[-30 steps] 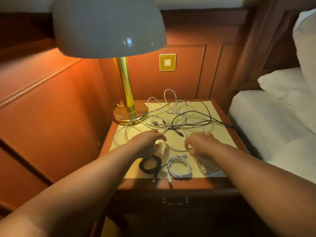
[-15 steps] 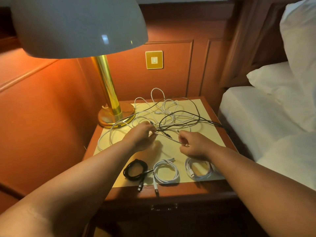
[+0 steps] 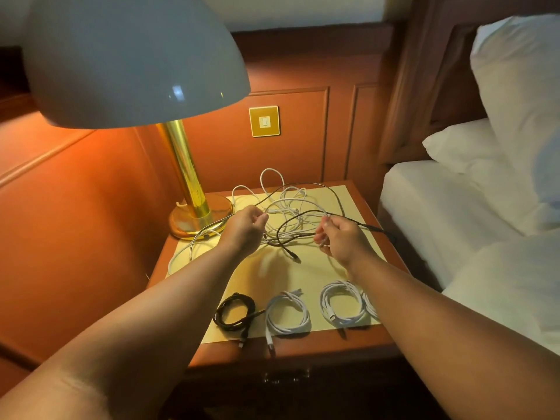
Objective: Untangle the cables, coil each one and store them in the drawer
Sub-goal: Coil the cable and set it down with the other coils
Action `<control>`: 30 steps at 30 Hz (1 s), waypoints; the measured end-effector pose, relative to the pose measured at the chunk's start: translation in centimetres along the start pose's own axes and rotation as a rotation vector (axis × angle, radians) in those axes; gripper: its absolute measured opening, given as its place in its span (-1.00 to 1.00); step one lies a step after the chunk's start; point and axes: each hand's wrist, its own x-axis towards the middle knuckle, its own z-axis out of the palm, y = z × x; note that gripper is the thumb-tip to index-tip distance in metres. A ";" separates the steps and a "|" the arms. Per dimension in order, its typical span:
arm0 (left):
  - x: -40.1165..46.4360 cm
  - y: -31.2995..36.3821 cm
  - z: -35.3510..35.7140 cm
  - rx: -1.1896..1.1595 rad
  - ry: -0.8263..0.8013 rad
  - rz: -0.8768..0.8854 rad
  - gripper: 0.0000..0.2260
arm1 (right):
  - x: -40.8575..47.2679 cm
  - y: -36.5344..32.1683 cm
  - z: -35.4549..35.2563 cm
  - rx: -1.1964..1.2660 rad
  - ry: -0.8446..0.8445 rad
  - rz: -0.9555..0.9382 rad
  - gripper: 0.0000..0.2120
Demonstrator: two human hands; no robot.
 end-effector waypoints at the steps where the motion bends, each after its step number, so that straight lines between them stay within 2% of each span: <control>1: 0.0 0.4 -0.1 -0.092 0.013 -0.023 -0.78 | 0.0 0.1 -0.1 -0.015 -0.005 0.005 -0.64; 3: 0.0 1.5 -0.5 -0.233 0.089 0.012 -0.84 | 0.1 0.3 -0.1 -0.061 -0.013 0.002 -0.65; 7: -0.6 3.8 -1.6 -0.279 0.219 0.188 -0.85 | -0.1 0.4 -0.1 -0.140 -0.029 0.014 -0.67; 11: -0.7 5.7 -2.1 -0.359 0.234 0.230 -0.83 | -0.8 -0.1 0.0 -0.128 -0.041 0.027 -0.67; 13: -0.7 6.6 -1.8 -0.468 0.160 0.120 -0.87 | -1.0 -0.2 -0.1 -0.084 -0.027 0.053 -0.72; 15: -1.0 7.3 -1.4 -0.638 -0.005 -0.063 -0.87 | -1.0 -0.4 -0.1 0.096 -0.016 0.100 -0.80; 18: -2.3 8.2 -0.5 -0.963 -0.286 -0.326 -0.92 | -1.0 -0.7 -0.5 0.508 -0.059 0.175 -0.66; 20: -2.8 8.3 0.5 -1.032 -0.367 -0.380 -0.93 | -1.0 -0.9 -0.8 0.626 -0.121 0.181 -0.61; 23: -2.9 8.6 1.7 -0.856 -0.359 -0.284 -0.89 | -0.9 -1.4 -1.2 0.490 -0.043 0.160 -0.83; 25: -2.9 8.7 2.3 -0.859 -0.363 -0.234 -0.85 | -0.9 -1.7 -2.0 0.423 0.066 0.127 -0.82; 28: -3.1 7.7 3.5 -1.045 -0.482 -0.138 -0.74 | -1.1 -2.8 -3.3 0.591 0.116 0.134 -0.74; 29: -3.3 7.4 3.9 -0.970 -0.555 -0.076 -0.71 | -1.0 -3.2 -3.6 0.703 0.111 0.146 -0.74; 30: -3.4 7.1 4.4 -0.777 -0.621 0.003 -0.70 | -1.0 -3.6 -3.9 0.812 0.118 0.165 -0.74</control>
